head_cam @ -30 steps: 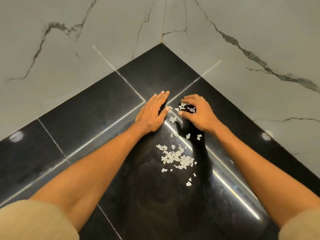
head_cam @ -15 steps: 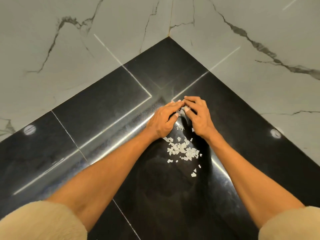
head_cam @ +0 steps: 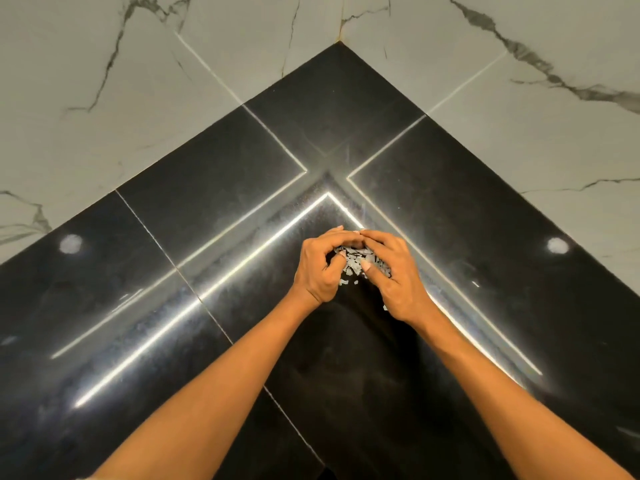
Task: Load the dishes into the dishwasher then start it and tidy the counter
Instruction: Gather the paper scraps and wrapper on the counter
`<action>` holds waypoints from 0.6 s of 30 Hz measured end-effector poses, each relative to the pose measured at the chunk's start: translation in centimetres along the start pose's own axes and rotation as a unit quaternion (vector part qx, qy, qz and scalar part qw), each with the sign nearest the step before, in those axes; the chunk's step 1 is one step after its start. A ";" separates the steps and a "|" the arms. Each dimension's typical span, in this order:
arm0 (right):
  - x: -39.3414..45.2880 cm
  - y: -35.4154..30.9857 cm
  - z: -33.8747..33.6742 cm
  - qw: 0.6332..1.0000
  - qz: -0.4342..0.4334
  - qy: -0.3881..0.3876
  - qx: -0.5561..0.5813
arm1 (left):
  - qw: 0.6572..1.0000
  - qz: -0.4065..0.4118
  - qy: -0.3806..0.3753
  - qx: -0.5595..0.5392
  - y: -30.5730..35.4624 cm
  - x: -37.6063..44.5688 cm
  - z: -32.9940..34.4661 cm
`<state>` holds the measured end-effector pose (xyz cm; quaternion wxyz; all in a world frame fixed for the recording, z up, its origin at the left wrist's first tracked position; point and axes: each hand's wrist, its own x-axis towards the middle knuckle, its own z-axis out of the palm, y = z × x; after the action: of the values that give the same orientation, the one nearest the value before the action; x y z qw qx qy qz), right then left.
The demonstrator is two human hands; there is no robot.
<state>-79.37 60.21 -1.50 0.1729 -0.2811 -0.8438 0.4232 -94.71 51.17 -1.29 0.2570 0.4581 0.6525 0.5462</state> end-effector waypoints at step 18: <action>-7.2 -2.8 0.9 0.998 0.056 0.015 0.033 | 0.998 -0.048 0.014 -0.049 2.0 -6.9 1.0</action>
<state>-75.15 53.86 -0.13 0.1705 -0.3280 -0.8100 0.4553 -90.14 45.62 -0.83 0.2959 0.4050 0.6499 0.5710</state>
